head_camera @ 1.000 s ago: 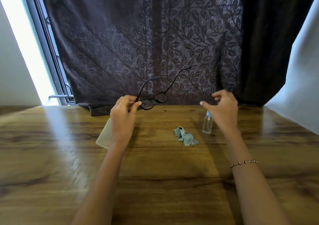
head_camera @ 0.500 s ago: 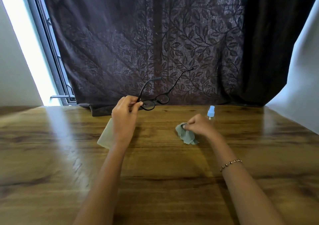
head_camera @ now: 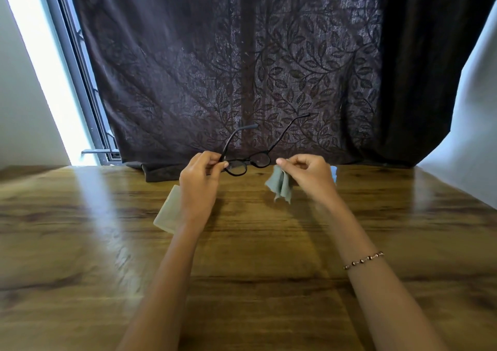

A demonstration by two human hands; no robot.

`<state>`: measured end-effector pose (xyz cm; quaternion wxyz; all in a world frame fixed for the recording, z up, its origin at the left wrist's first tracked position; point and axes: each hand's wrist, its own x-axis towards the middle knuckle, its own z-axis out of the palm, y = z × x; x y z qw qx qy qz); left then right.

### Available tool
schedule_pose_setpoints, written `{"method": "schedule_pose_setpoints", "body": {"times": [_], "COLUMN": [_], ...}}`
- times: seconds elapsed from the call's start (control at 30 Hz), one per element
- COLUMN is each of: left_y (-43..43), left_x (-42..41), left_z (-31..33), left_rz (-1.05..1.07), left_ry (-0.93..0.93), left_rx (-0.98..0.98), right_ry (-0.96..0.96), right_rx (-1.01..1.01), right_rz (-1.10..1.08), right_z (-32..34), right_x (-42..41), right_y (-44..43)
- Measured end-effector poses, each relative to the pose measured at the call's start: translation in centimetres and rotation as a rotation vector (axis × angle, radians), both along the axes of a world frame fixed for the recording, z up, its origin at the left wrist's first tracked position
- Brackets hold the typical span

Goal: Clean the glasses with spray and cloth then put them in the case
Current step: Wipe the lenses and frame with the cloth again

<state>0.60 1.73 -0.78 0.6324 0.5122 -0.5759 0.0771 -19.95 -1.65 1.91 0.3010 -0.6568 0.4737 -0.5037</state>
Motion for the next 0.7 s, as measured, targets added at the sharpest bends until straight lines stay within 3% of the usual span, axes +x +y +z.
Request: {"method": "schedule_pose_setpoints", "body": {"times": [0.07, 0.13, 0.23, 0.37, 0.43, 0.7], "left_y": [-0.1, -0.2, -0.4, -0.4, -0.2, 0.1], "left_x": [-0.2, -0.5, -1.0, -1.0, -1.1, -1.3], "left_z": [-0.1, -0.2, -0.3, -0.4, -0.3, 0.0], "left_rz": [-0.002, -0.002, -0.025, -0.008, -0.005, 0.001], "left_ry": [-0.008, -0.031, -0.071, -0.059, -0.017, 0.013], "left_rx": [0.002, 0.000, 0.003, 0.012, 0.010, -0.013], "right_ry": [-0.156, -0.149, 0.018, 0.454, 0.591, 0.647], "right_rx": [0.026, -0.052, -0.253, -0.629, -0.699, -0.719], "right_rz": [0.047, 0.044, 0.005, 0.017, -0.076, -0.153], "right_z": [-0.3, -1.0, -2.3, -3.9, -3.7, -3.8], "right_x": [1.1, 2.5, 4.4, 5.7, 5.5, 5.7], "right_y": [0.2, 0.3, 0.4, 0.9, 1.1, 1.6]}}
